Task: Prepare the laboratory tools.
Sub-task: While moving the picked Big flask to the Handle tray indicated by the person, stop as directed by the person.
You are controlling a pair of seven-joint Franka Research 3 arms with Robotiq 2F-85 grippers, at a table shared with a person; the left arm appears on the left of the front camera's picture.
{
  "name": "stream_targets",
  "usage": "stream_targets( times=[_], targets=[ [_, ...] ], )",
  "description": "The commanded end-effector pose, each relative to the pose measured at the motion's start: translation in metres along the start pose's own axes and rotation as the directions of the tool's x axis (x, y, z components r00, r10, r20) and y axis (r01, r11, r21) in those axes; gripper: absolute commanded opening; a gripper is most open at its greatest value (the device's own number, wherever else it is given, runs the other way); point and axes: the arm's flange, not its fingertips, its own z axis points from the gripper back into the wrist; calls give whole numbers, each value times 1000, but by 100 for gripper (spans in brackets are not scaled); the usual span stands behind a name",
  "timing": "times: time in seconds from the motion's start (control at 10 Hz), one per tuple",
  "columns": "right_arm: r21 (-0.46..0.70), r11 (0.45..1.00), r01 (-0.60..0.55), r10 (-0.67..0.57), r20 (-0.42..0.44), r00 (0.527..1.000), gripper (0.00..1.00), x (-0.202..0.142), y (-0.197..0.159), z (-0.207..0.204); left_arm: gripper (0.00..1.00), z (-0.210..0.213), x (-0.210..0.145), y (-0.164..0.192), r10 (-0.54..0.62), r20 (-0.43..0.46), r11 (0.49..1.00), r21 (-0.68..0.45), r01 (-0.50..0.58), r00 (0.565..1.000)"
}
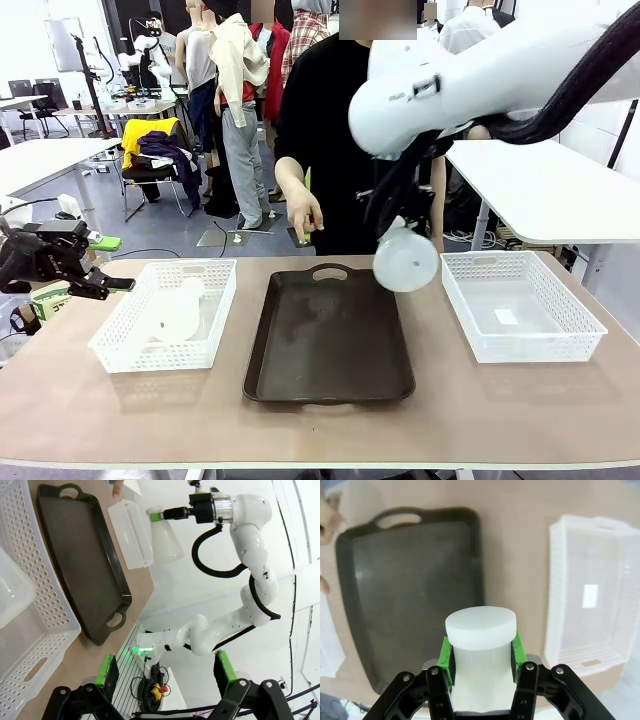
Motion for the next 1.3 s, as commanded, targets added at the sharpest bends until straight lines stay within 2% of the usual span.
stream_targets(
  times=[0.0, 0.4, 0.7, 0.8, 1.2],
  targets=[
    [-23, 999, 23, -22, 52, 998, 0, 0, 23, -13, 100, 2, -1, -1, -3, -4, 1000, 12, 3, 1000],
    [-33, 998, -47, 48, 15, 999, 0, -23, 64, -55, 100, 2, -1, -1, -3, -4, 1000, 12, 3, 1000],
    [-20, 999, -34, 33, -21, 999, 0, -24, 64, -58, 100, 2, -1, -1, -3, -4, 1000, 12, 3, 1000],
    [-23, 997, -69, 69, -28, 997, 0, -26, 71, -63, 100, 2, -1, -1, -3, -4, 1000, 12, 3, 1000],
    [-23, 997, -69, 69, -28, 997, 0, -26, 71, -63, 100, 2, -1, -1, -3, -4, 1000, 12, 3, 1000]
  ],
)
